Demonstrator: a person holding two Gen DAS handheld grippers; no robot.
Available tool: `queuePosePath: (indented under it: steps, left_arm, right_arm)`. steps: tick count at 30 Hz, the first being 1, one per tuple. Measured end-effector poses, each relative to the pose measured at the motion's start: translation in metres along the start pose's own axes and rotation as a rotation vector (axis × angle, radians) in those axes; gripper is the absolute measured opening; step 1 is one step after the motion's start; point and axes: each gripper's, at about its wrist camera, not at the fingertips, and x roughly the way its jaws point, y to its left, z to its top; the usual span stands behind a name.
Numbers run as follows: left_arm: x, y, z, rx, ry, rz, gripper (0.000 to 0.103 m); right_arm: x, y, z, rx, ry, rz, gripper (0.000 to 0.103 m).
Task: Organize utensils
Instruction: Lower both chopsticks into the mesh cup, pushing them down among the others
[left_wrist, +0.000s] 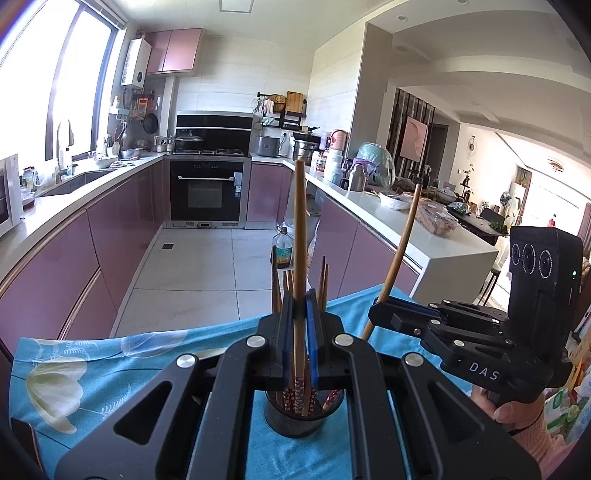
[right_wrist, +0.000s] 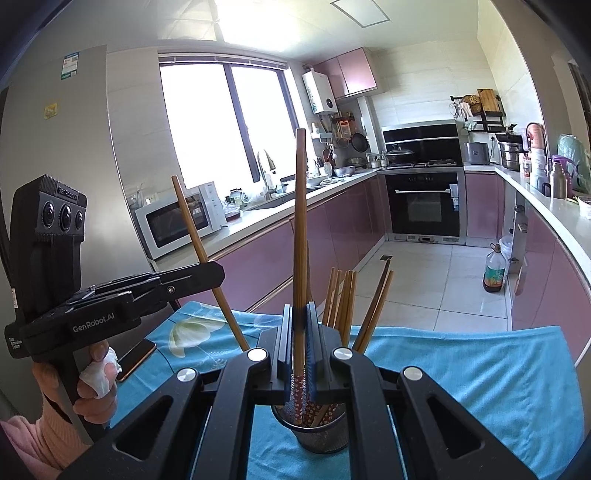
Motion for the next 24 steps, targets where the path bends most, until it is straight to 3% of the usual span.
queuePosePath:
  steps: [24]
  left_arm:
    - [0.029, 0.015, -0.006, -0.022, 0.058, 0.004, 0.007]
  right_arm:
    - [0.011, -0.003, 0.001, 0.014, 0.037, -0.016, 0.006]
